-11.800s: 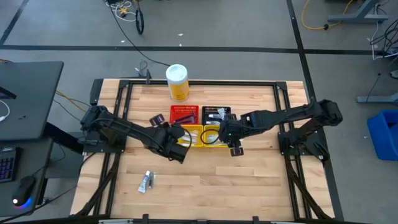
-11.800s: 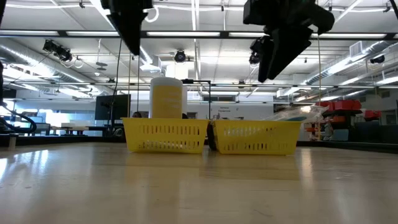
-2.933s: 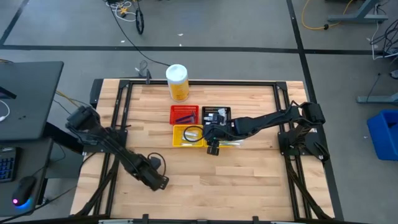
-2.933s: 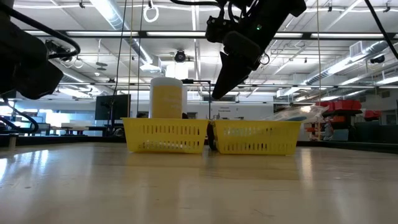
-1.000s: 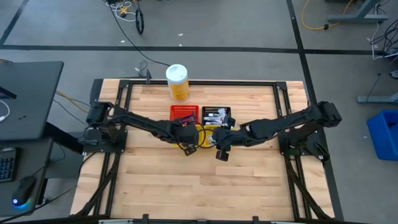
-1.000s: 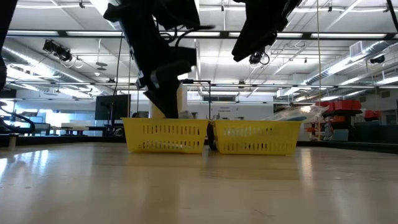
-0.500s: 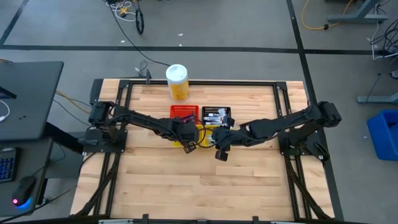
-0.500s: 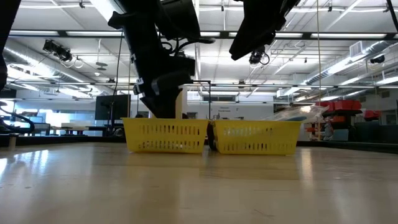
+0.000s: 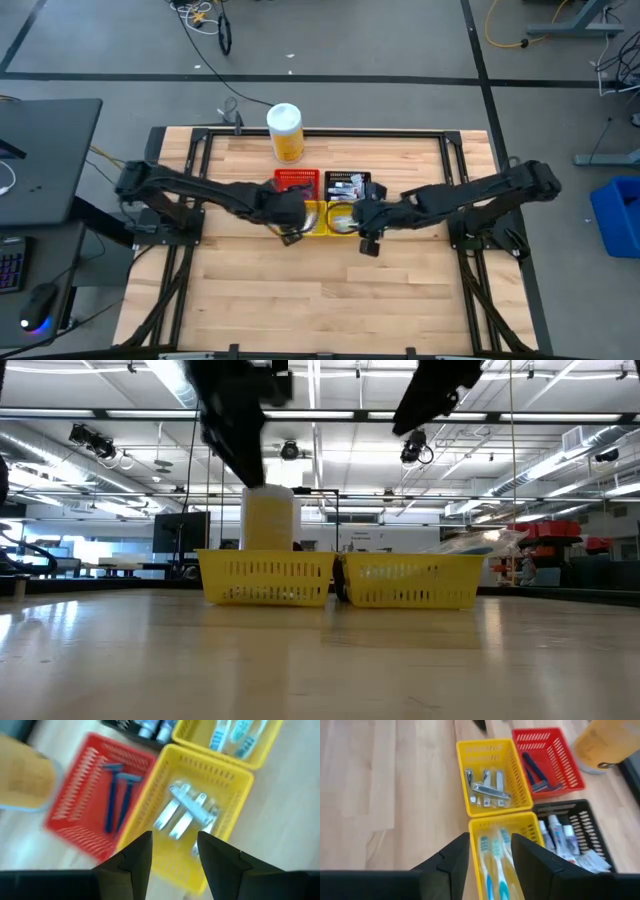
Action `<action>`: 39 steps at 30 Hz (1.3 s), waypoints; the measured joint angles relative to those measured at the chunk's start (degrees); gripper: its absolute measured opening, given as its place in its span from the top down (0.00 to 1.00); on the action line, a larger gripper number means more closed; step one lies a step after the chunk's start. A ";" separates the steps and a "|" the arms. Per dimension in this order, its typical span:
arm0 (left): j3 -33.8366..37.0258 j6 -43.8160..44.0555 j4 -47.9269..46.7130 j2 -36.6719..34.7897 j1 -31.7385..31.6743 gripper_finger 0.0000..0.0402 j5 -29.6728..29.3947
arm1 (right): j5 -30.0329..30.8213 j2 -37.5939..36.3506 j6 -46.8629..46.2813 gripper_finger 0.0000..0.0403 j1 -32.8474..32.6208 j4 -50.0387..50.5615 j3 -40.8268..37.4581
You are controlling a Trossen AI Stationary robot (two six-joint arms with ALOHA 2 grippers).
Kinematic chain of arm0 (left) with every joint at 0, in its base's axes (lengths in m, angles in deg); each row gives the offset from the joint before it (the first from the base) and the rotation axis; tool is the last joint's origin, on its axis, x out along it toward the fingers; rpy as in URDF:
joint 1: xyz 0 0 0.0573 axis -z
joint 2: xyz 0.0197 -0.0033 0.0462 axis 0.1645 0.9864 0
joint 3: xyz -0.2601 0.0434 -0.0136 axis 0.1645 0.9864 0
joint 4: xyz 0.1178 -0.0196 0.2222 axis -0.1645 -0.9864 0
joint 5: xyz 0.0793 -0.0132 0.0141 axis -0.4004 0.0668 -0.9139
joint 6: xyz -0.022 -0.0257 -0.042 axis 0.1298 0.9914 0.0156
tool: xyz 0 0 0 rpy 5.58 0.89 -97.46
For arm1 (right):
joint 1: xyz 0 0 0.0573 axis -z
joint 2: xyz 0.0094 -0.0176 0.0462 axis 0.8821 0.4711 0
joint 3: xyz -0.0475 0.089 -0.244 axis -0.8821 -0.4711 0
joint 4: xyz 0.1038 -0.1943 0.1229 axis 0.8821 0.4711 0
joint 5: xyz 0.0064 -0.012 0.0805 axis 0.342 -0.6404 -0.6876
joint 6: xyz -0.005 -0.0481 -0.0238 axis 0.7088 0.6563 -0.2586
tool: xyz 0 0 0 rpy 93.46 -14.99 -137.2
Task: Pick & Place Travel size toiletries
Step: Return to Home Position
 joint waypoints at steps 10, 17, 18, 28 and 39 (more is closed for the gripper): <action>0.87 -6.03 -3.68 -19.35 6.66 0.60 -13.63 | -3.80 -13.82 6.61 0.63 -0.02 6.69 -0.44; 8.39 -10.06 -2.01 -34.09 10.62 0.60 -18.88 | -12.34 -23.82 13.64 0.65 -0.05 7.76 -4.90; 10.51 -10.65 -0.27 -36.72 10.91 0.60 -19.06 | -12.32 -25.81 13.74 0.65 -0.05 7.32 -6.34; 41.89 -20.37 28.54 -62.76 11.22 0.60 -17.50 | -12.30 -47.74 20.06 0.69 1.04 -12.82 -28.77; 58.37 -32.67 43.57 -84.05 11.13 0.60 -13.27 | -12.41 -69.55 21.09 0.70 1.95 -18.01 -42.53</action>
